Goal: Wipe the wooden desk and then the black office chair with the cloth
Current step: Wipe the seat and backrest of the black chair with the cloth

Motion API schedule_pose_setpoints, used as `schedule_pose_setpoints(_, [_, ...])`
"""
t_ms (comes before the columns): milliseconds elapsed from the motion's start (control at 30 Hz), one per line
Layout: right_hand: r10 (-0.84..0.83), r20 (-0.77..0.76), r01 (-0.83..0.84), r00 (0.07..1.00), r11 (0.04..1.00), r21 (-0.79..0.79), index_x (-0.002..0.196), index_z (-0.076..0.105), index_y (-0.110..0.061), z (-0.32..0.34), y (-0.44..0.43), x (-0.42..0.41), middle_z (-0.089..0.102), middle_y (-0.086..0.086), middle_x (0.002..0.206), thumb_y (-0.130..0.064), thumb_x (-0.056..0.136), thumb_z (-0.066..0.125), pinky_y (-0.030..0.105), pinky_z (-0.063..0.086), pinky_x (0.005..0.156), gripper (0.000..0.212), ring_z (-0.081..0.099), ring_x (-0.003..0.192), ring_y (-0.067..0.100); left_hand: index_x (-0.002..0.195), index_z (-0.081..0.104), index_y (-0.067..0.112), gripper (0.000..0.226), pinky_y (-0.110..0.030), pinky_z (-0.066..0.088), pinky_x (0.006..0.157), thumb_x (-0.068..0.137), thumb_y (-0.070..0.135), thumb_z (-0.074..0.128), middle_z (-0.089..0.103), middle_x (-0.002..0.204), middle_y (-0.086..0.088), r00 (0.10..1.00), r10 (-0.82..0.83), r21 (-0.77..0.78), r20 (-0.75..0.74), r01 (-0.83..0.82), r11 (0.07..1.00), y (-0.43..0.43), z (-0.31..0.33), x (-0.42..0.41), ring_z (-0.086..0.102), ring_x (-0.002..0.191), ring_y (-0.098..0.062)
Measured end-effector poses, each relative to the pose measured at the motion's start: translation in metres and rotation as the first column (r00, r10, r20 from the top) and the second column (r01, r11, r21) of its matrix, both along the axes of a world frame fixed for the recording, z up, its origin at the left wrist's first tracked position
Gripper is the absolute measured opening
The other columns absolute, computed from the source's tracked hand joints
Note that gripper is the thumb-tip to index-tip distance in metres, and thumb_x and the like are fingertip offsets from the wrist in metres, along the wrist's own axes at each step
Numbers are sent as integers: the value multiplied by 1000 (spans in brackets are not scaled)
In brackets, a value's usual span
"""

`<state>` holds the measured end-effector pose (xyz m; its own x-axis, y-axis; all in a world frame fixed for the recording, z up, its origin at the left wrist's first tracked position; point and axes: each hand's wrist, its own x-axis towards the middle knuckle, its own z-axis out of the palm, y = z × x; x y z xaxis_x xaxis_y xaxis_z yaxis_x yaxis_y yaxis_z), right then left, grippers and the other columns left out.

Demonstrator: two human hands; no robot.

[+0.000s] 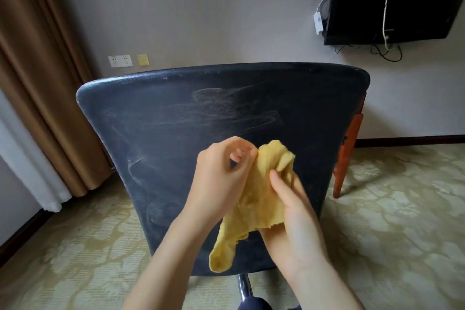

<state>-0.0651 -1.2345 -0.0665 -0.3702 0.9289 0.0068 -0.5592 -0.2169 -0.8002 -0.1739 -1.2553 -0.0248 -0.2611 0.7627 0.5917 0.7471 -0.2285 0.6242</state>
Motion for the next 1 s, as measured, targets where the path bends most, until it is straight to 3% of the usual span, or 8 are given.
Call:
schedule_pose_setpoints(133, [-455,58,444,889,886,134,95,66,-45,8,13,1,70,-12,101,-30,86,66,40,53,87,17,67,94,9,104,66,19,19,-9,25,96,87,11,62,60,111,9,947,192,236,-257,-132,963,3,19,-23,50,110,-15])
schedule_pose_setpoints(300, [-848,36,782,529,504,366,116,50,-31,28,64,-9,57,-11,116,-29,91,59,22,49,91,27,55,102,-3,138,44,14,49,-53,6,113,93,30,46,34,149,-9,750,482,338,-452,-356,871,10,51,-71,20,140,-36])
schedule_pose_setpoints(400, [-913,-19,819,407,355,451,123,53,-15,44,85,-37,55,-2,118,-21,93,57,-1,39,79,32,51,96,-7,141,39,20,51,-55,-3,112,95,39,27,28,154,-4,716,519,236,-466,-465,853,15,63,-96,7,145,-28])
schedule_pose_setpoints(567, [-949,-145,912,281,216,350,120,57,-13,65,93,-87,57,1,114,-12,94,54,5,42,83,25,52,99,-2,116,55,18,37,-51,7,113,95,28,27,54,123,2,774,489,277,-402,-406,871,26,62,-116,34,126,-18])
schedule_pose_setpoints(667, [-937,-231,834,261,99,543,111,63,-8,51,87,-110,59,3,108,-11,93,55,22,48,85,20,57,100,13,112,54,19,32,-50,8,112,94,26,28,54,115,3,787,479,307,-389,-380,873,31,59,-118,34,115,-14])
schedule_pose_setpoints(800, [-867,-311,375,389,-159,913,98,73,-12,23,75,-139,61,1,100,-13,91,56,37,46,77,18,51,88,21,115,53,18,35,-51,8,112,93,27,27,53,118,3,791,440,316,-426,-326,891,28,55,-125,33,115,-13])
schedule_pose_setpoints(900, [-836,-405,80,369,-406,910,90,76,-25,21,78,-140,69,-6,85,-17,90,62,28,48,73,16,53,79,14,117,51,18,39,-49,8,112,92,26,23,50,117,1,789,432,310,-438,-318,896,25,54,-130,32,113,-14])
schedule_pose_setpoints(1000, [-792,-499,-31,353,-543,839,90,76,-25,33,91,-124,69,-7,80,-21,87,68,26,42,79,10,48,83,13,118,52,17,40,-48,9,111,91,25,22,50,115,-1,774,447,312,-448,-334,890,24,54,-133,33,111,-16])
